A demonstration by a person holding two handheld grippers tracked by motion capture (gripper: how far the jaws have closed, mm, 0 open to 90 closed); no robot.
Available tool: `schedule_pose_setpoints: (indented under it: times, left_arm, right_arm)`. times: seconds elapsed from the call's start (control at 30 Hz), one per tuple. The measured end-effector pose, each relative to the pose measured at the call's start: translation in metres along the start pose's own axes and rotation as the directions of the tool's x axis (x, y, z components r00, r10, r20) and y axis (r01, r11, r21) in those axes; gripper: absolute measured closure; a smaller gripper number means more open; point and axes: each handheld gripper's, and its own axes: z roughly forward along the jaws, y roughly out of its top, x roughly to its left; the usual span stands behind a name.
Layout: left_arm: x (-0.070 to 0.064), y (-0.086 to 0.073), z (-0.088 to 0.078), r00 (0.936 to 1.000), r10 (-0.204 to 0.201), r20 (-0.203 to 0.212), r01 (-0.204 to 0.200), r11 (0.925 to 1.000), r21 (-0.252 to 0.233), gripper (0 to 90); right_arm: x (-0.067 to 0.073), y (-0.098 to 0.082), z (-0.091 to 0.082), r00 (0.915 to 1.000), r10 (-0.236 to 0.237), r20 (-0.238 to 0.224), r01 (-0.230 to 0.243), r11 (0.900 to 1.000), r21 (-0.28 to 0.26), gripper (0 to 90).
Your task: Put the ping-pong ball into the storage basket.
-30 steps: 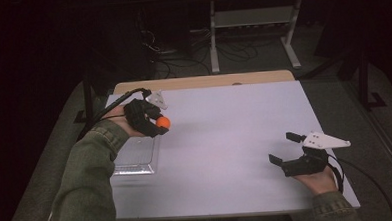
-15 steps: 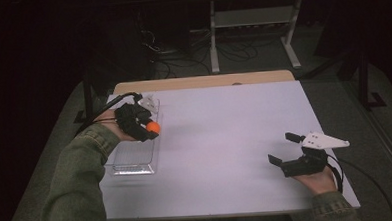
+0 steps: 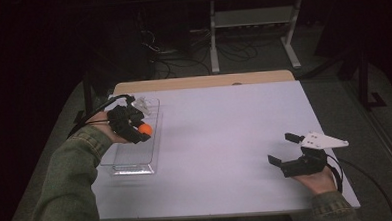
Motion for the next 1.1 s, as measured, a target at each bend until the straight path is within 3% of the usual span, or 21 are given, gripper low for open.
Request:
schedule_pose_setpoints:
  times: [0.8,1.1]
  left_arm:
    - [-0.0019,-0.0042,0.0,0.9994,0.014,0.033,-0.017,0.9947,0.101,50.8]
    - [-0.0024,-0.0066,0.0048,0.9992,0.006,0.039,-0.01,0.9939,0.11,50.8]
  right_arm:
    - [0.0003,-0.0003,0.0011,1.0,-0.002,0.0,0.002,1.0,0.01,0.0]
    - [-0.0002,-0.0003,0.0008,1.0,-0.001,-0.001,0.001,1.0,0.007,0.0]
